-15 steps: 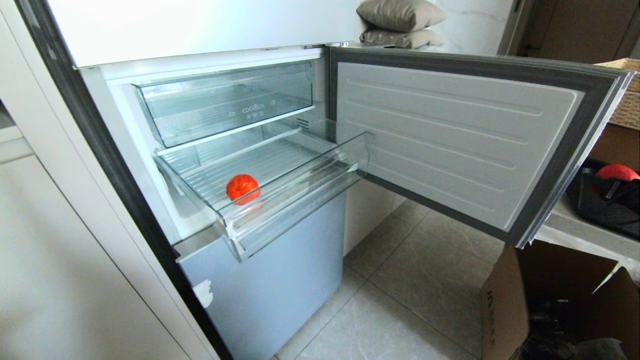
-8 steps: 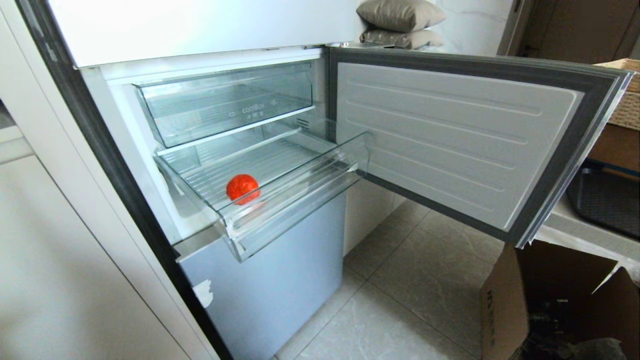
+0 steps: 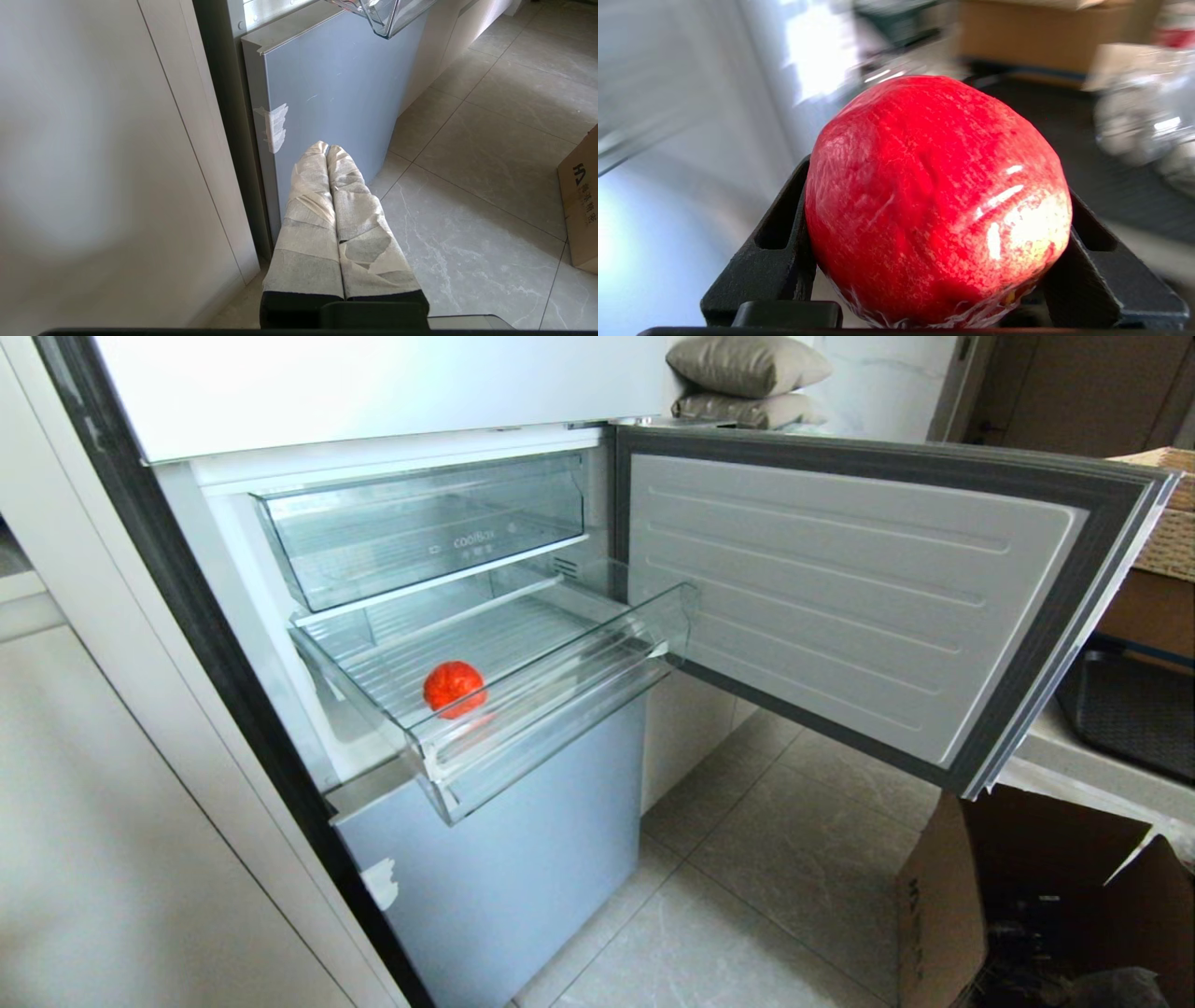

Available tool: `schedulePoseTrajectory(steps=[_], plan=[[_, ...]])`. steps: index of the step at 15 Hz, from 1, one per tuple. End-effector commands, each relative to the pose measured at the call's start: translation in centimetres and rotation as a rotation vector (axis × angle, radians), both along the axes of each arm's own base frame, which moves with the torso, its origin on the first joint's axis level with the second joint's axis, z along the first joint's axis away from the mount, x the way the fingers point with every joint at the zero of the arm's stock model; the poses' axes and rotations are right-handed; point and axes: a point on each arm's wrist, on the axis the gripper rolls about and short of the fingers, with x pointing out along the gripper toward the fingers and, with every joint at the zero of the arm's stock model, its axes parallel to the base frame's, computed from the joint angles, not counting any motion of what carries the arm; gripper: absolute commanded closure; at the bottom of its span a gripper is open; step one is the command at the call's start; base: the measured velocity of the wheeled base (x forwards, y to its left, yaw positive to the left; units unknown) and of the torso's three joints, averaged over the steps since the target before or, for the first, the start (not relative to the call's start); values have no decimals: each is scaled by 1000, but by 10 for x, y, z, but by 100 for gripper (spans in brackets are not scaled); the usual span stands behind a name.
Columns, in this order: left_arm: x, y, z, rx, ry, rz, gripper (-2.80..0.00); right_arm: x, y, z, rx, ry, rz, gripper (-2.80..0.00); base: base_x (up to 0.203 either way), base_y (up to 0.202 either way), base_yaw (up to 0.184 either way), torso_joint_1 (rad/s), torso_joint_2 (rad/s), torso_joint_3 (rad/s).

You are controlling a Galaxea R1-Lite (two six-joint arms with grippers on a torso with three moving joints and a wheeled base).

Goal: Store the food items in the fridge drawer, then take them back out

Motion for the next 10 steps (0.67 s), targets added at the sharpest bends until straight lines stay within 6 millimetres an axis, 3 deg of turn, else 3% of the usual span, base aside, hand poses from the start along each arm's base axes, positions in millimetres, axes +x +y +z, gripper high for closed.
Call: schedulePoseTrajectory(steps=[1, 4, 6, 8, 10], plan=[[0, 0, 0, 0, 2, 1, 0, -59, 46, -24, -56, -94, 112, 0, 0, 0, 0, 0, 0, 0], [0, 0, 0, 0, 2, 1, 0, -93, 61, -83, -60, 8, 223, 0, 0, 0, 0, 0, 0, 0], [0, 0, 0, 0, 2, 1, 0, -104, 62, -119, -46, 180, 272, 0, 0, 0, 0, 0, 0, 0], [0, 0, 0, 0, 2, 1, 0, -105, 62, -135, -33, 310, 286, 0, 0, 0, 0, 0, 0, 0], [0, 0, 0, 0, 2, 1, 0, -105, 62, -135, -42, 308, 285, 0, 0, 0, 0, 0, 0, 0]])
